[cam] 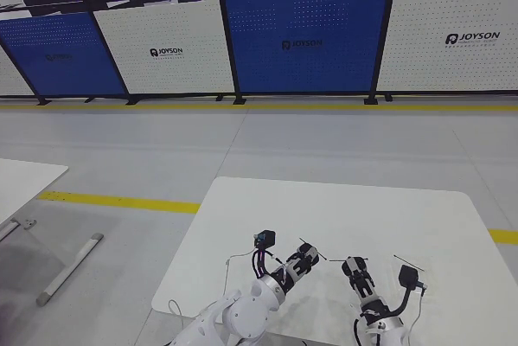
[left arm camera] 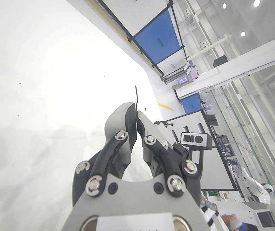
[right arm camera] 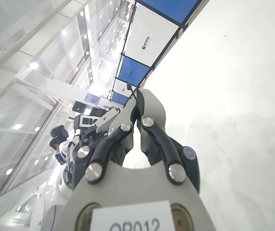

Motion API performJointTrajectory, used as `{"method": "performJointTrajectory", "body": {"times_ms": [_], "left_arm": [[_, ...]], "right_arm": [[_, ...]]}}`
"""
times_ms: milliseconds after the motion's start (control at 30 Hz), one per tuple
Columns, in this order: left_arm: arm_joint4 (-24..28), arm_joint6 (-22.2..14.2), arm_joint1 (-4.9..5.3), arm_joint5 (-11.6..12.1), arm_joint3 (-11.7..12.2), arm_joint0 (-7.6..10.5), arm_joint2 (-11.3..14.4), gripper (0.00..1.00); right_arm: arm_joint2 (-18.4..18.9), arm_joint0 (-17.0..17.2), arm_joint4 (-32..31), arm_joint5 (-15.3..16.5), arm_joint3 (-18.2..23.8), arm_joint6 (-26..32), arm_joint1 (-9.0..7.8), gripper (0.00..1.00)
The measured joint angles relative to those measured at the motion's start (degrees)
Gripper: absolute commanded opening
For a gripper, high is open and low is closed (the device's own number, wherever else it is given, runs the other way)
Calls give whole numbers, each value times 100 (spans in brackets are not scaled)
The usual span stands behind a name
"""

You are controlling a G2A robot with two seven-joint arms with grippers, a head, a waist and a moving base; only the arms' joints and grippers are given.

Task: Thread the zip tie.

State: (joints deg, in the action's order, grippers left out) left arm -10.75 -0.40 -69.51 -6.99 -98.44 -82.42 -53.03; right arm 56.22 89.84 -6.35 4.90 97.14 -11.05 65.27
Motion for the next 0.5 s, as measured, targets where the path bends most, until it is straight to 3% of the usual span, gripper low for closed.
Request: {"method": "performJointTrajectory", "body": {"times_ms": [500], "left_arm": [[0,0,0,0,0,0,0,0]], "right_arm": [[40,-20,-86,-12,-60,61,131,0]]}}
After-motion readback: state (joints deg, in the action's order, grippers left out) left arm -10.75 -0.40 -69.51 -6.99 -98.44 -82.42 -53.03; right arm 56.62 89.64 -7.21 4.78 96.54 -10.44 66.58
